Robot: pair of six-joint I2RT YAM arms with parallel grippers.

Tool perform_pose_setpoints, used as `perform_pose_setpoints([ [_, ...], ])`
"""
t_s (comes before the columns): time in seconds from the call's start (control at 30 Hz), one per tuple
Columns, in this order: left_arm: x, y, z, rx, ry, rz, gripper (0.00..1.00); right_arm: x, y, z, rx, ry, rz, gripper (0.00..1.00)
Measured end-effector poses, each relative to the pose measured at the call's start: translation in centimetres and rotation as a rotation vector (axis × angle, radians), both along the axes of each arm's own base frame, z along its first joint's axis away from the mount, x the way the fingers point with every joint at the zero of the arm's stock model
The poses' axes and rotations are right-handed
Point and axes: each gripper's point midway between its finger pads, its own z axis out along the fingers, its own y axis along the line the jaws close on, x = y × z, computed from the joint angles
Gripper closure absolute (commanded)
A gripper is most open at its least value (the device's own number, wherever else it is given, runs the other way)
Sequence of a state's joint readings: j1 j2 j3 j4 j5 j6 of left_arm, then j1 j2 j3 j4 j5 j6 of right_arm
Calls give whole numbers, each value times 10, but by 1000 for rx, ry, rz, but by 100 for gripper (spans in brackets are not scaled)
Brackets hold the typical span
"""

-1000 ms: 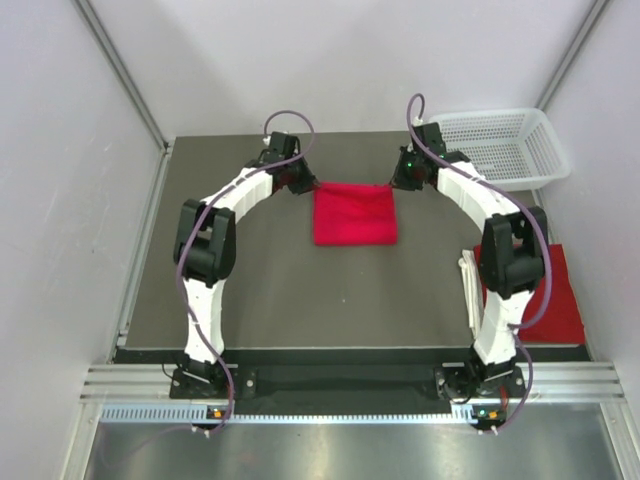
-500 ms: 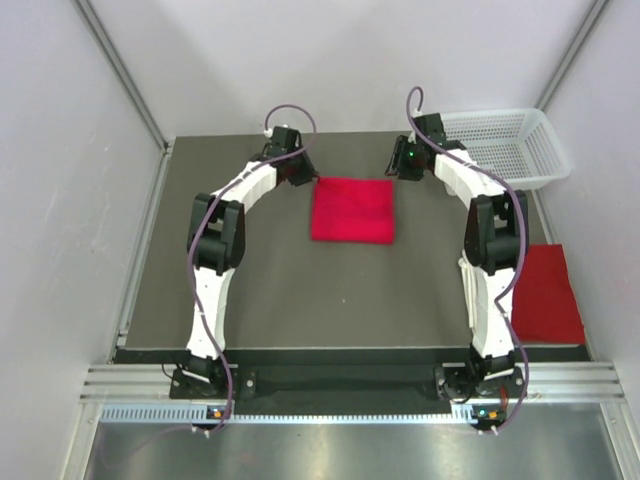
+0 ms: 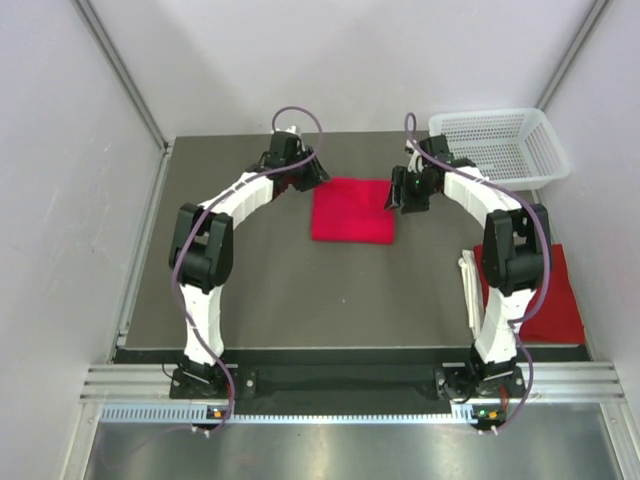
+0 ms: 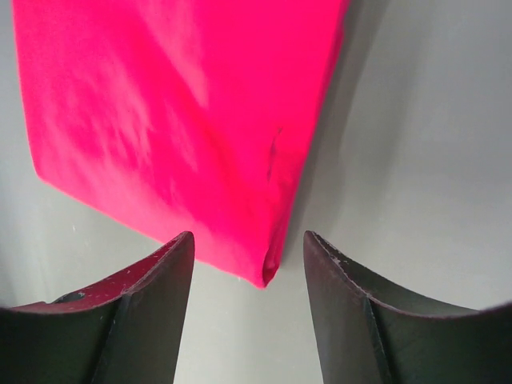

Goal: Fold and stack the t-shirts
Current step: Fold the tshirt

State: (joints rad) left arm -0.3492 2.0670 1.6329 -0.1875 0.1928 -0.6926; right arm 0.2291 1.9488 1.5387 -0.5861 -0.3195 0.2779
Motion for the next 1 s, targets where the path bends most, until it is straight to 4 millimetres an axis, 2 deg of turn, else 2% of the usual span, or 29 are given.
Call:
perform_pose_setpoints([
  [0.1,-3,-18,-9,-41,4,-69,62,-14,4,-12,20,42,39,44],
  [0.17,1,-26,-22,-55,19,-103,62,-22,5,-17,26,64,55,44],
  [0.4,26,-29,-70,-49,60,-112,62,-29,13,-38,57,102,100,49],
  [0.47,37,-26,-75,-52,56,-100,62,-31,14,-48,56,117,106,54],
  [0.6,50,-16,-81,-66,55,-80,63,-42,13,-67,58,157,106,75],
  [0.63,51,-14,-81,-71,55,-79,63,-43,13,-69,60,158,104,85],
  [0.7,54,-11,-81,-80,53,-75,63,-43,15,-71,68,155,101,87],
  [0.77,56,-9,-81,-85,51,-72,63,-43,16,-72,76,151,95,86],
  [0.8,56,-9,-80,-88,51,-72,63,-42,16,-72,79,149,92,78],
  [0.93,55,-8,-79,-100,56,-82,61,-43,17,-68,90,145,77,60],
  [1.0,54,-7,-78,-105,60,-87,60,-45,15,-64,80,141,61,56],
])
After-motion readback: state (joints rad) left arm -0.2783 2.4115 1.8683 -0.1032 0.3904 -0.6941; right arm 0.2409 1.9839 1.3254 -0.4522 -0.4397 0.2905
